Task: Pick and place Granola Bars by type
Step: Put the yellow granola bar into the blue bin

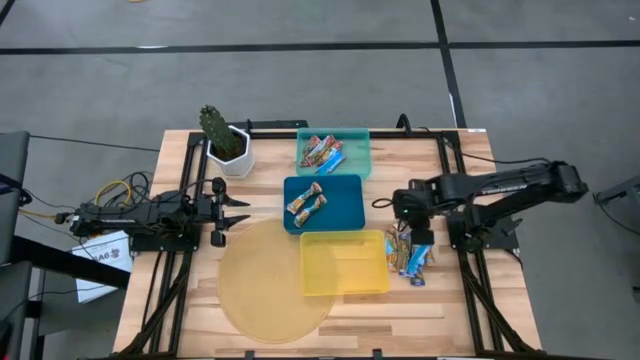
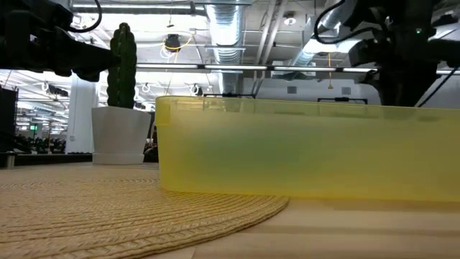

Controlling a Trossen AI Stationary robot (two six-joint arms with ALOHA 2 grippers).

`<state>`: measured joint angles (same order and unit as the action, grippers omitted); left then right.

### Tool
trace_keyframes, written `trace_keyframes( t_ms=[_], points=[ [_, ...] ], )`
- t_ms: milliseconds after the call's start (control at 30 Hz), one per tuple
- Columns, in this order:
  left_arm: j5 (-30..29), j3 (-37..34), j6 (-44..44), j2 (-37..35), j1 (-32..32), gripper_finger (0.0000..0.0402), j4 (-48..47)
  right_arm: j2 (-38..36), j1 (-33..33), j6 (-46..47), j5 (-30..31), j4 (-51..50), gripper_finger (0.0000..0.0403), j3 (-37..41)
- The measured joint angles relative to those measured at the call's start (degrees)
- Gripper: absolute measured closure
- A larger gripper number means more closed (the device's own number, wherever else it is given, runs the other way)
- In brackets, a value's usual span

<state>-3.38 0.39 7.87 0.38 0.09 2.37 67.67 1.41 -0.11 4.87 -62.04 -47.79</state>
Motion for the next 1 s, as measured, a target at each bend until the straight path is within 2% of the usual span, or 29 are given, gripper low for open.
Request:
trace_keyframes(
  t_ms=[400, 800, 1000],
  points=[
    [0.0, 0.0, -0.3, 0.0, 0.0, 0.0264, 0.0, 7.6, -1.2, -16.5, 7.6, -0.1, 0.0274, 0.0],
    [0.0, 0.0, 0.3, 0.0, 0.0, 0.0264, 0.0, 16.9, -2.7, -16.5, 7.6, -0.8, 0.0172, 0.0],
    [0.0, 0.0, -0.1, 0.0, 0.0, 0.0264, 0.0, 20.9, -3.4, -16.4, 7.0, -1.3, 0.0166, 0.1]
  ],
)
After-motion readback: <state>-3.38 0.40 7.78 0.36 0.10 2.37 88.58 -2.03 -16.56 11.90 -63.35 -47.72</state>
